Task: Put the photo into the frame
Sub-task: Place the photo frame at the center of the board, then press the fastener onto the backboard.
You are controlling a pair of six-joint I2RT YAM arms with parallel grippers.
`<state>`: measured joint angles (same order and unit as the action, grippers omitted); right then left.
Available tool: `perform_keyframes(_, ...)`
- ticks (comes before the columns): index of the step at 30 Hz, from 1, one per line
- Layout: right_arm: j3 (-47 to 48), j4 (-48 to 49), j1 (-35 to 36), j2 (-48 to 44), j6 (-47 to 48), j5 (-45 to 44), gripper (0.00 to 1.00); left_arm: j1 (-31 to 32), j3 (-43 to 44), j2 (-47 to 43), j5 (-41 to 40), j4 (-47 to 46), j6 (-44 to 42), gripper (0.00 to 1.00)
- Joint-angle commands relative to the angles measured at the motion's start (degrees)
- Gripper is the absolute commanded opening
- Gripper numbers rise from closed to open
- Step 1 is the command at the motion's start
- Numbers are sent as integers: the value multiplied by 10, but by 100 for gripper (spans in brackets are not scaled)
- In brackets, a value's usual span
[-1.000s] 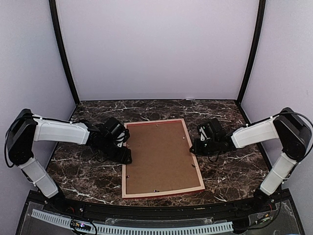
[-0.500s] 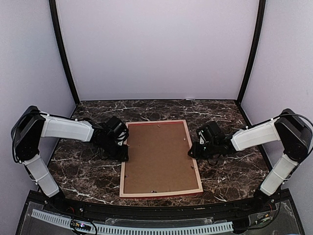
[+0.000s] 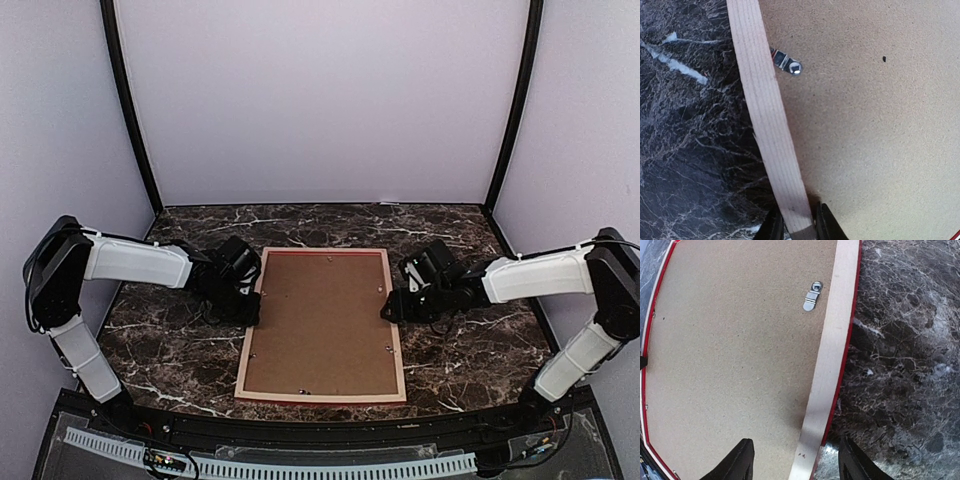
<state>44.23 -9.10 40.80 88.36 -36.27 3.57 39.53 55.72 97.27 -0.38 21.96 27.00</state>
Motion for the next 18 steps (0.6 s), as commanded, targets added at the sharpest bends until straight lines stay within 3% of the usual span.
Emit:
perform_keyframes(1,-18,-29,22,-32,13,9,61,2,5,0,-8,7,-6,19)
perform_keyframes(7,-51,-56,51,-71,2,8,65,2,4,1,-11,5,2,18)
perform_keyframes(18,-76,-63,92,-56,-15,19,49,2,6,2,-17,7,5,19)
